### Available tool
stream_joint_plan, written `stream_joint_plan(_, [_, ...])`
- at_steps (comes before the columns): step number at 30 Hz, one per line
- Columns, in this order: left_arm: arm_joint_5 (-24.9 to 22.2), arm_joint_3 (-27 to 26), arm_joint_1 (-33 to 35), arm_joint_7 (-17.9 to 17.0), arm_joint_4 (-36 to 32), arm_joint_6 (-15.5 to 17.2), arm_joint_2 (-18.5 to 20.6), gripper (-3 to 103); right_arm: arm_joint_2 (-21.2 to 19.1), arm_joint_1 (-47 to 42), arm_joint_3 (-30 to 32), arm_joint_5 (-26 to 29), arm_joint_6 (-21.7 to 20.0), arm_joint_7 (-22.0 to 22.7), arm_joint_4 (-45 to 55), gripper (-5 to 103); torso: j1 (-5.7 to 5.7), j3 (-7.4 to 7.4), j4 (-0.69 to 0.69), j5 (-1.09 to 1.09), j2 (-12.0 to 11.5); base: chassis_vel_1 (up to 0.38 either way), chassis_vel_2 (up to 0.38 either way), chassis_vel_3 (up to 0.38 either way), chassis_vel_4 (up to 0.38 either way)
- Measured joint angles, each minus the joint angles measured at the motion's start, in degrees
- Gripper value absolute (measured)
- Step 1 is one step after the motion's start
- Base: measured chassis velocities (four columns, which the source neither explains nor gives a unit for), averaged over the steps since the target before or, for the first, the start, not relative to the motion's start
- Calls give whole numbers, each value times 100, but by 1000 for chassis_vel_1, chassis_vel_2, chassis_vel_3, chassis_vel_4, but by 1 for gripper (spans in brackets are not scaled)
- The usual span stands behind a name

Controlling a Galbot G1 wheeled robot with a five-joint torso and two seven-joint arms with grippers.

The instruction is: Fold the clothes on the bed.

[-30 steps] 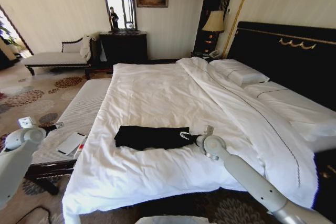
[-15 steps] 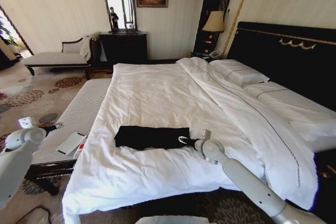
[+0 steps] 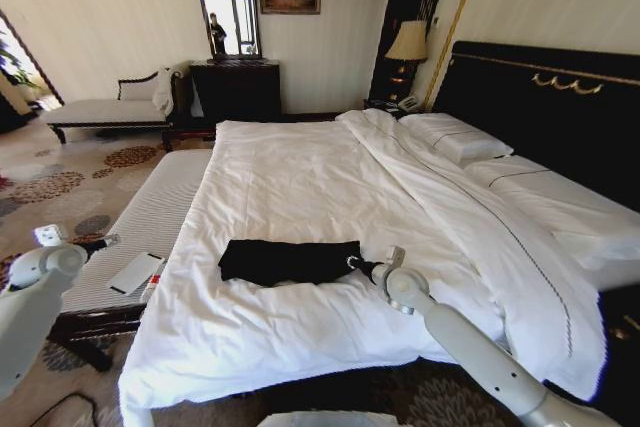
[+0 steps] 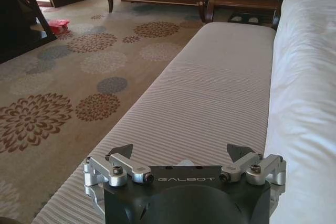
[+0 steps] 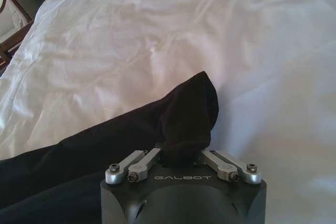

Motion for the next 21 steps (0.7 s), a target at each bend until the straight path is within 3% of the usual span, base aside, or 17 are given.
stream_joint_plan(4, [26,-1,3,-1,-10,-8,-23,100,-42,-159,123,-32,172,-2,123,8,0,0,-1,0,0,0,0,0,0])
stream_joint_plan(10, [6,-87,-1,-7,-45,-28,-79,100,-173,-410,640,-168,524,-114,263,8,0,0,-2,-1,0,0,0,0,0])
stream_joint_plan(17, [-519,-428,-128,-79,-116,118,-33,100,-375,-130,978,45,574,-83,217,8,0,0,-2,-1,0,0,0,0,0])
stream_joint_plan(20, [-1152,-711,-272,-285,-137,222,137,100,-435,-62,838,-84,643,-75,471,8,0,0,-2,-1,0,0,0,0,0])
stream_joint_plan(21, [-1152,-711,-272,-285,-137,222,137,100,-435,-62,838,-84,643,-75,471,8,0,0,-2,-1,0,0,0,0,0])
